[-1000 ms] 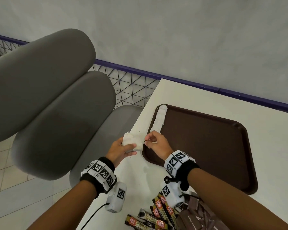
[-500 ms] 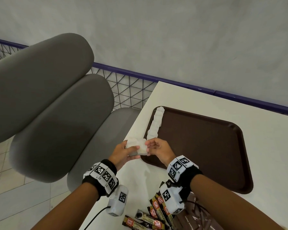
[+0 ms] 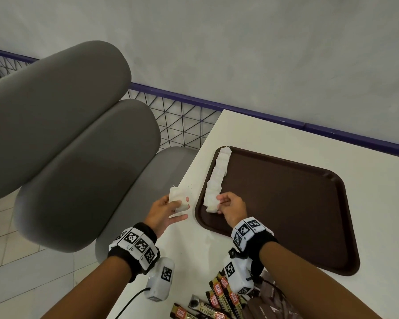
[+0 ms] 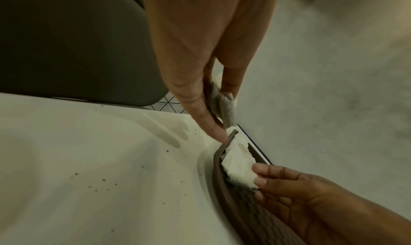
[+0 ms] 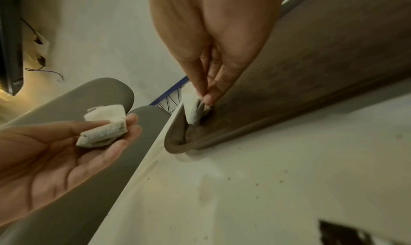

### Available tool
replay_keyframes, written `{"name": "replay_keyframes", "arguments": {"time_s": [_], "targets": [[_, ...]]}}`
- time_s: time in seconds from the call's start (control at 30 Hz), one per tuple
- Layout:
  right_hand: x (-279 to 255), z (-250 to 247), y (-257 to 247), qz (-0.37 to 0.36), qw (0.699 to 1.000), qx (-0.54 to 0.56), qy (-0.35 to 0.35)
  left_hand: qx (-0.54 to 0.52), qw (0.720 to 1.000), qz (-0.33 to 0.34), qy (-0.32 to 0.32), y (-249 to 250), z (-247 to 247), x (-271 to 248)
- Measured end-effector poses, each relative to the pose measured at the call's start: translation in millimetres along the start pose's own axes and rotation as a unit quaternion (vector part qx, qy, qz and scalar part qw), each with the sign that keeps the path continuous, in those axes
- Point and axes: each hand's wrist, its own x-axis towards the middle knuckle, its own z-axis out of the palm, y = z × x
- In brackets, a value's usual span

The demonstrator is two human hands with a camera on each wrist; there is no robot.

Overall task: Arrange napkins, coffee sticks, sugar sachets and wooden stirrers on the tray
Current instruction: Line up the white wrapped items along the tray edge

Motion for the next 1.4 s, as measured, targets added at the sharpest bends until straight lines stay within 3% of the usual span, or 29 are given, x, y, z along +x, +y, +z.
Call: {"name": "replay_keyframes", "arguments": {"time_s": [0.37,0.53,0.67,0.83,1.13,1.3,1.4], "targets": [[3,16,7,-0.001,0.997,-0.071,0.01,-0.045,0.999,-0.022,0.001,2,-1,1],[-6,7,-5,-0.056,0.992,-0.116,0.004,-0.011,1.0,-0.009,-0.004,2,3,0],[-15,8,-23,-0.094,0.993,-0.061,-0.043,-0.002,1.0,0.0,-0.001,3,8,-2],[-27,19,-41,-0.073,0.989,0.017,-0.128,0.028,0.999,0.01,-0.022,7,14,-9],[-32,13,-47,-0.058,0.989,0.114,-0.075,0.042,0.999,0.021,-0.018,9,19,-16],[-37,8,-40,-0.089,0.986,0.06,-0.128,0.048,0.998,0.01,-0.024,6,22,-14],[-33,5,-32,-0.064,0.99,0.074,-0.1,0.038,0.999,-0.007,-0.031,6,25,-14]]}}
